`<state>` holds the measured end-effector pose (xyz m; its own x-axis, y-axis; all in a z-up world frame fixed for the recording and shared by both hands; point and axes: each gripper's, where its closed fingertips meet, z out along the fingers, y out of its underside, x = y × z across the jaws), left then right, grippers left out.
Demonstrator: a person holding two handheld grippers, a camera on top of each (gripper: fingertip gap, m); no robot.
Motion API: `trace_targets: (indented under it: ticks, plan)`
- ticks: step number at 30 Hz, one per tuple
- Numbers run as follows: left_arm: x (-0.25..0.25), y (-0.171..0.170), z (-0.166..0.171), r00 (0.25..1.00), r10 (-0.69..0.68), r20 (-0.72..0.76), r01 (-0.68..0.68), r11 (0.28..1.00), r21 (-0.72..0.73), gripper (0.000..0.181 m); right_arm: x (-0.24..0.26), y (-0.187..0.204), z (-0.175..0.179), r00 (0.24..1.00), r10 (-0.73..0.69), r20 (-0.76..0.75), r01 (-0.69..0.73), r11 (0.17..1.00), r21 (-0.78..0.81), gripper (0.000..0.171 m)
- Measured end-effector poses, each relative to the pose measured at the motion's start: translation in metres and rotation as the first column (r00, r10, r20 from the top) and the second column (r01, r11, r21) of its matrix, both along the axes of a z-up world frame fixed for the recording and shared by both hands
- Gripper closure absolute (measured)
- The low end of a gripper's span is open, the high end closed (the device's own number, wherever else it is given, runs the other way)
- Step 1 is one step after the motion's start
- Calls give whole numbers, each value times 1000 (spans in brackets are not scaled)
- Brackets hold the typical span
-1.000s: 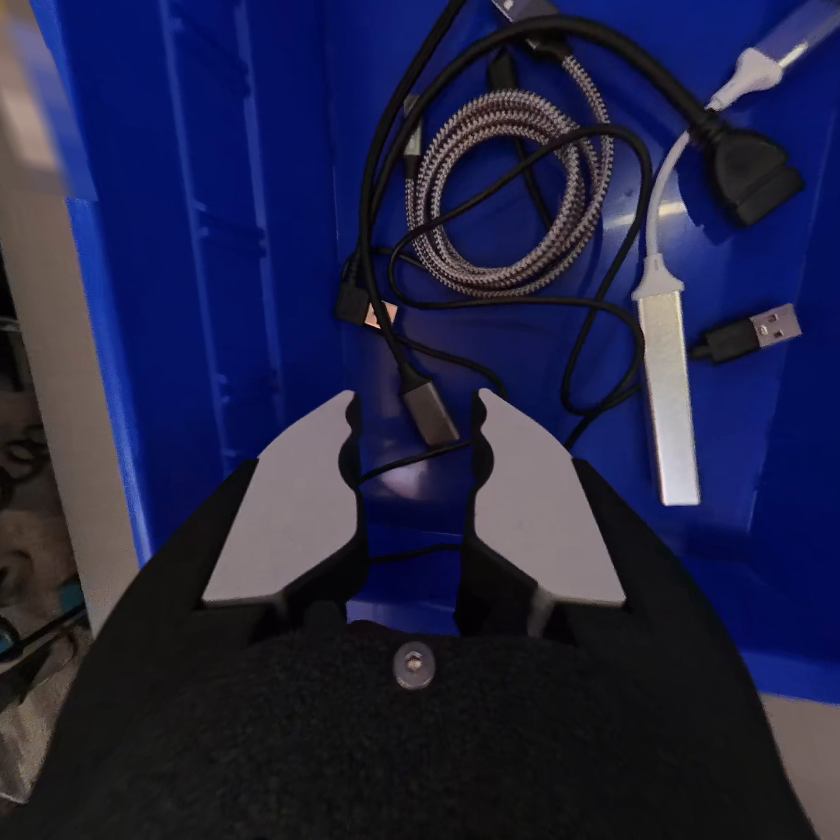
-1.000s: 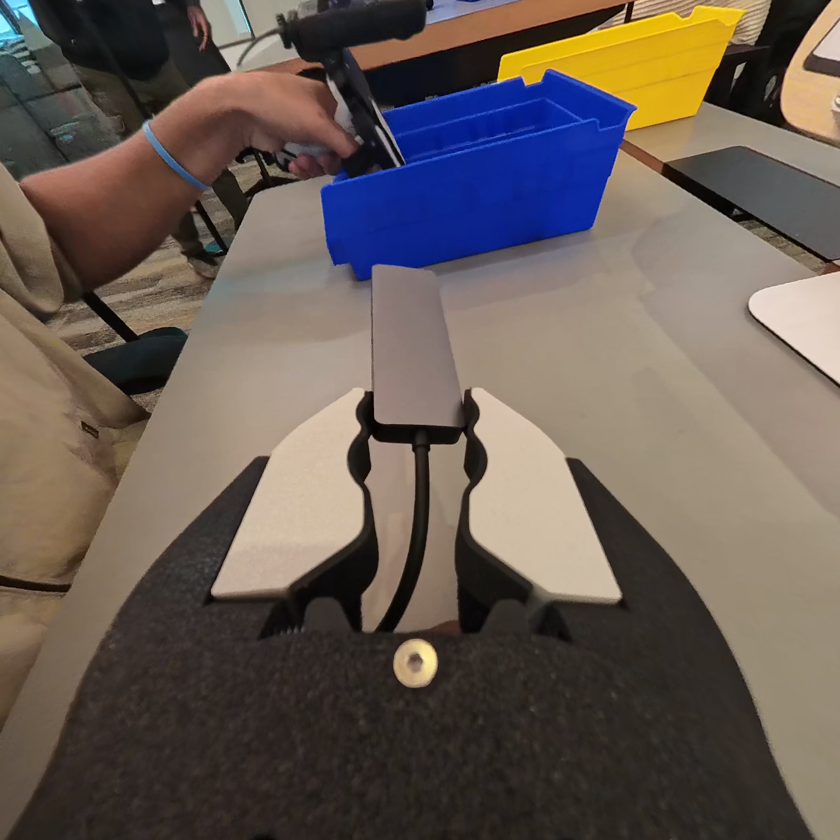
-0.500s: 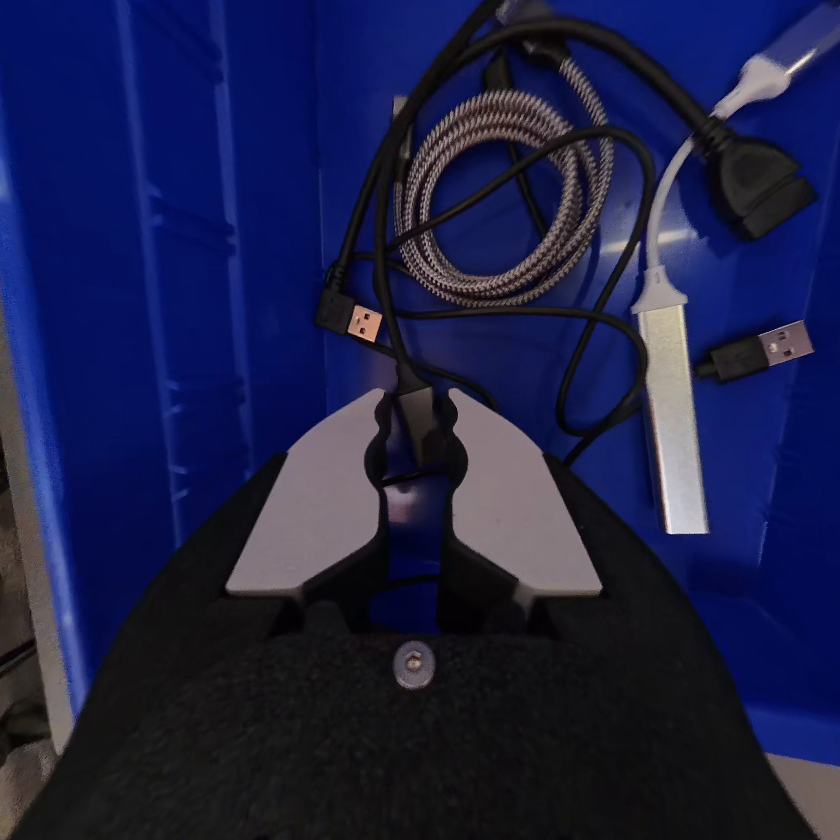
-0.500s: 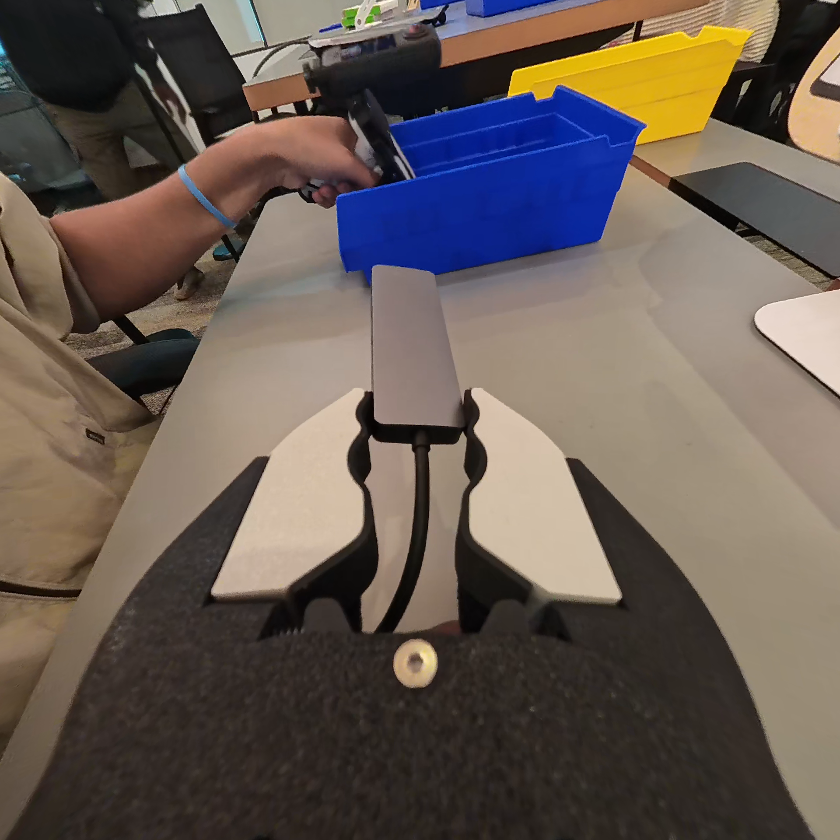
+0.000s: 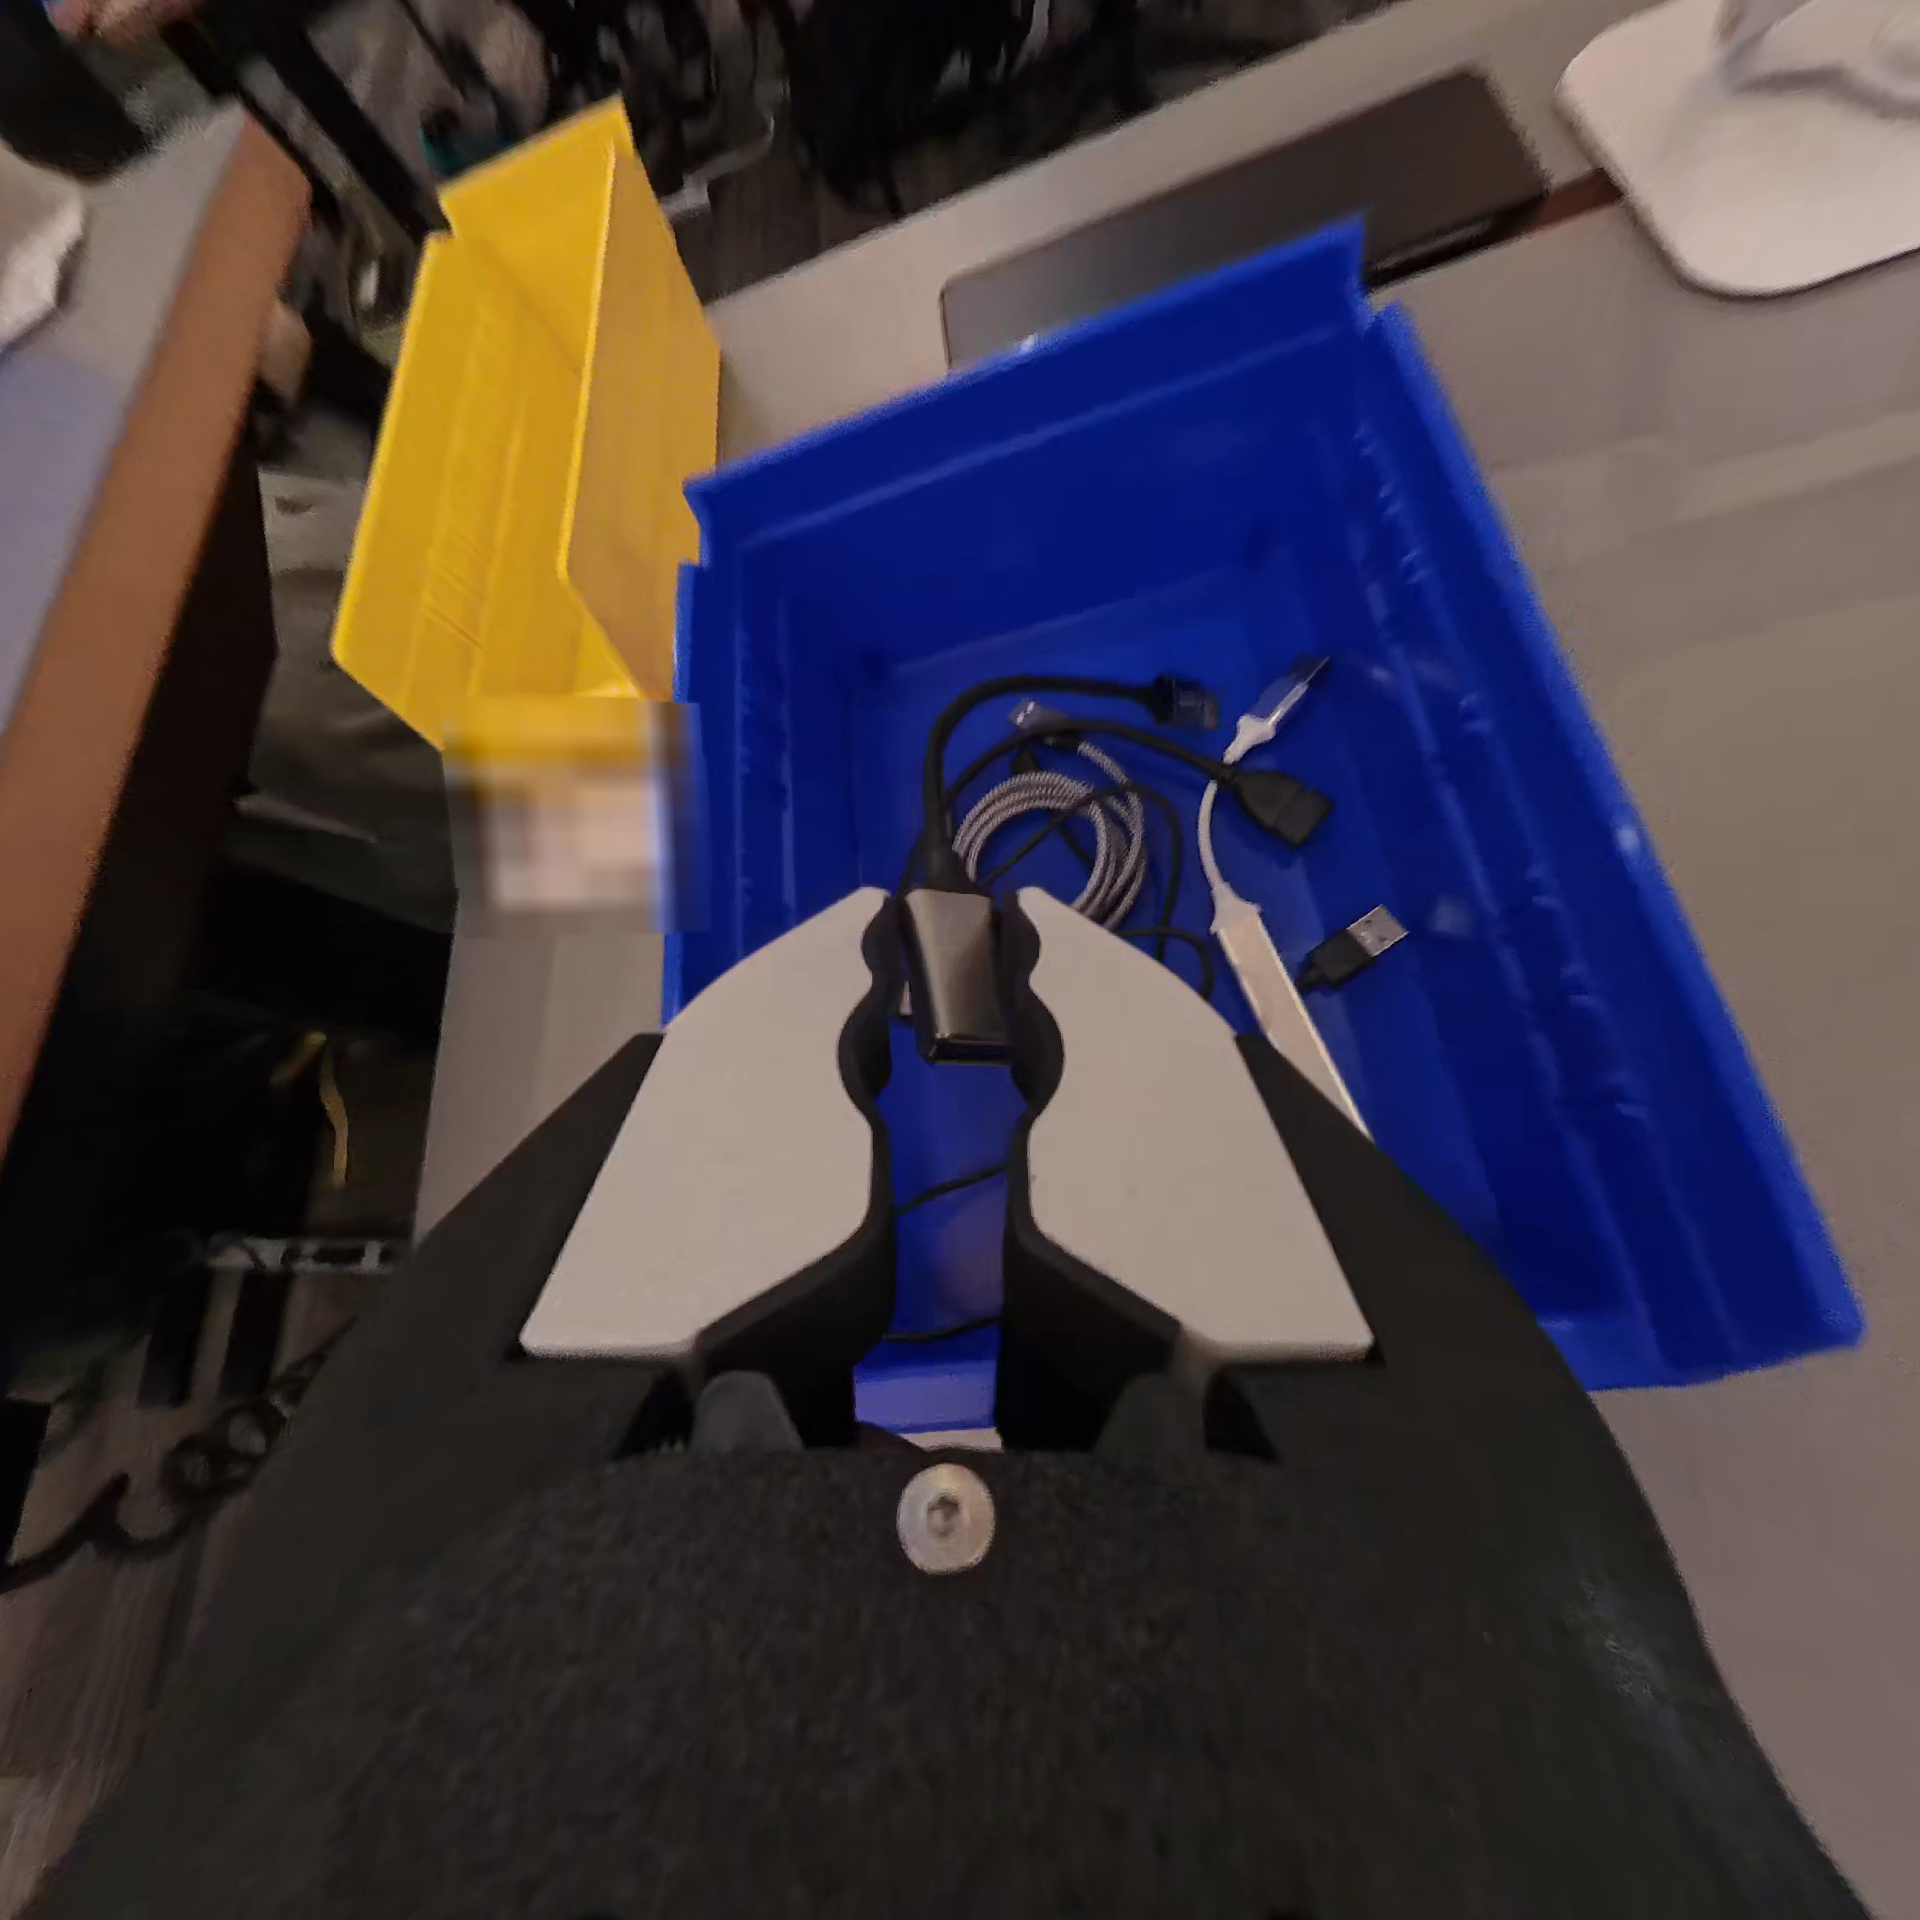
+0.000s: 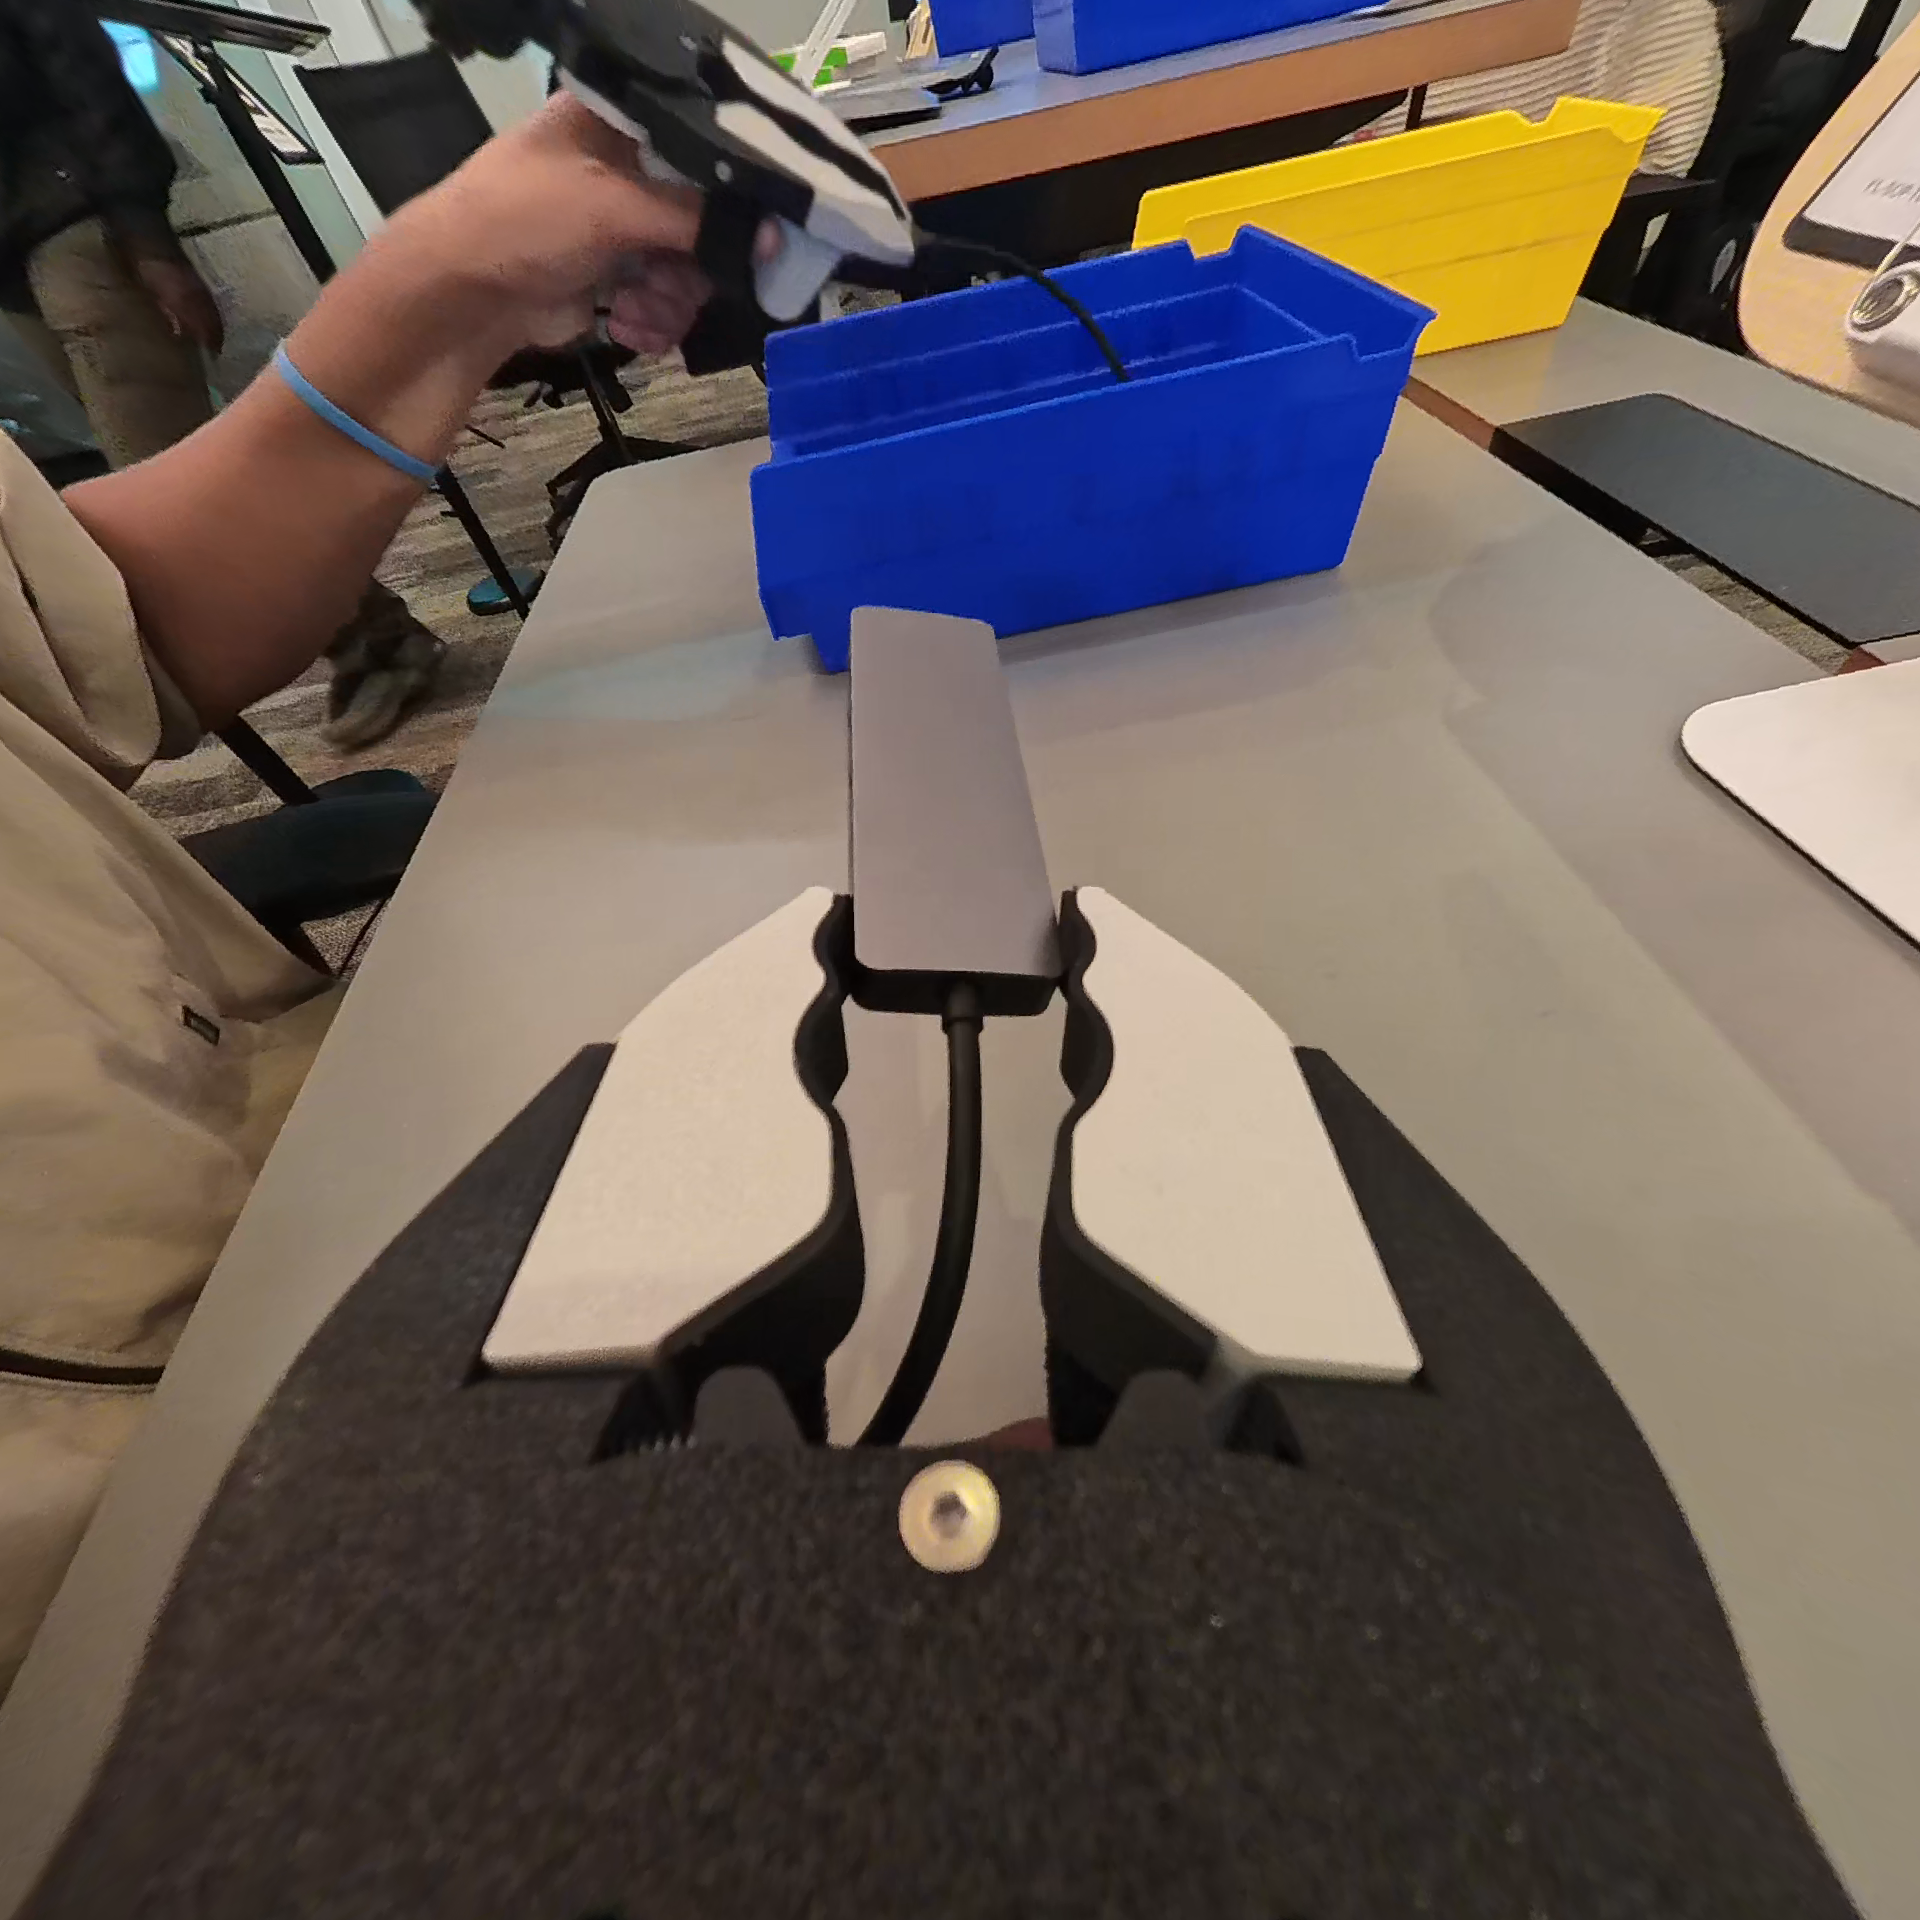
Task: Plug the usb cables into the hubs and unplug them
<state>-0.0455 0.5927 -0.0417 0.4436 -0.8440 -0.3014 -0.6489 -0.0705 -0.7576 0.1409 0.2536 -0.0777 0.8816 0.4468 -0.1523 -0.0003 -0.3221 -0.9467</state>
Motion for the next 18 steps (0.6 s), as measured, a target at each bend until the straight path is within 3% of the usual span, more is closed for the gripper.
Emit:
trace_targets:
  ticks: [4,7,13,18]
  plan:
    - [2,-15,38,993,-62,100,58,997,41,174,-1,2,-1,1000,-4,11,4,1000,0,133]
    - [2,-19,50,994,-84,63,78,993,83,175,-3,3,-4,1000,2,14,-2,1000,-6,133]
    - [-10,-9,19,998,-29,-50,33,995,92,181,-7,4,-6,1000,9,22,-9,1000,-17,133]
    - [-18,-9,-2,998,-34,-53,36,999,31,181,-7,4,-8,1000,15,19,-14,1000,-22,133]
